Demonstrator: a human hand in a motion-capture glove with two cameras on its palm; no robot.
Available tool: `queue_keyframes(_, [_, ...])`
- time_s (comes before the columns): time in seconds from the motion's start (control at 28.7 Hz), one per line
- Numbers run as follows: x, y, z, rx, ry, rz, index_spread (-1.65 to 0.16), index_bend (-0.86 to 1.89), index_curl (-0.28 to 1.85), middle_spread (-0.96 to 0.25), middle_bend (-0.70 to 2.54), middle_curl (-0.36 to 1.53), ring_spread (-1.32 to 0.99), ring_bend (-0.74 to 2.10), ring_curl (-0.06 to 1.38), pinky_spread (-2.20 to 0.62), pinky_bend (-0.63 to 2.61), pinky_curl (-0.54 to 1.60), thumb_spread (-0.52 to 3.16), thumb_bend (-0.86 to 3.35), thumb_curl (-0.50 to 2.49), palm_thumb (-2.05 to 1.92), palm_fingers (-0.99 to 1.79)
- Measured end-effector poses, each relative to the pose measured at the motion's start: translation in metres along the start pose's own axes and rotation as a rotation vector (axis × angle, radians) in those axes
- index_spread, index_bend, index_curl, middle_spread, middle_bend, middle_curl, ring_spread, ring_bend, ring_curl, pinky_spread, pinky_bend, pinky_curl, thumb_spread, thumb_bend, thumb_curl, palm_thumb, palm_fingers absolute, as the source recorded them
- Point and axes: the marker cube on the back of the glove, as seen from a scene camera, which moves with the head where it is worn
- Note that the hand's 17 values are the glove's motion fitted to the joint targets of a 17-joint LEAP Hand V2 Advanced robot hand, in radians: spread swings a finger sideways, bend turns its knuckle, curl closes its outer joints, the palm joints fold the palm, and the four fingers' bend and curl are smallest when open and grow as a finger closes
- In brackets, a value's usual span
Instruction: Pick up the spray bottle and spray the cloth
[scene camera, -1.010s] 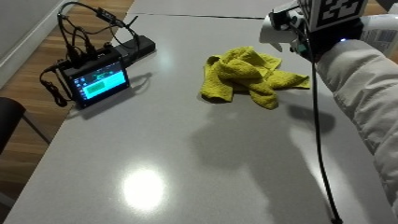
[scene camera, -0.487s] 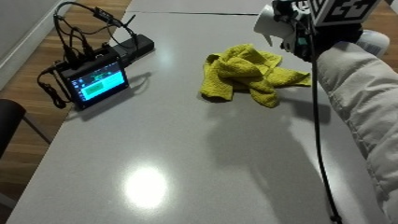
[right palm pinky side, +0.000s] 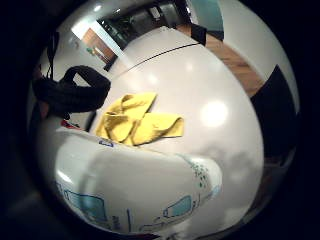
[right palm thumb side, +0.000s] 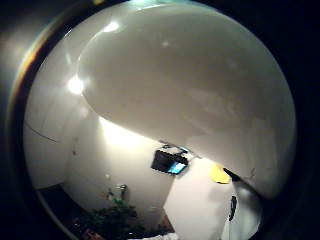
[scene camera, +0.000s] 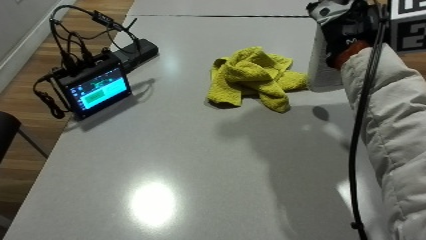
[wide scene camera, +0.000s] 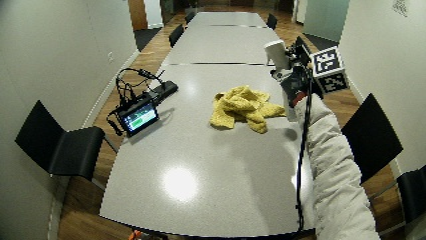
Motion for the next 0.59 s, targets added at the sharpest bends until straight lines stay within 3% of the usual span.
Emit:
queue_keyframes(0.35, [-0.016,0.002,-0.014,0.171,-0.818,0.240,-0.27,0.08,0.40,-0.15,0.38,0.54,-0.16,0.54,0.49,-0.27,0.40,0.43,0.41,-0.02,0.71,1.15,1.03])
queue_keyframes(0.45, [-0.028,-0.001,-0.008,0.116,-0.863,0.248,-0.27,0.07,0.39,-0.14,0.37,0.54,-0.15,0.52,0.49,-0.25,0.37,0.44,0.52,0.00,0.70,1.17,0.89])
queue_keyframes(0.59, [-0.040,-0.015,0.012,0.023,-0.742,0.165,-0.27,0.10,0.38,-0.14,0.37,0.54,-0.14,0.49,0.49,-0.21,0.32,0.44,0.63,0.01,0.69,1.19,0.76])
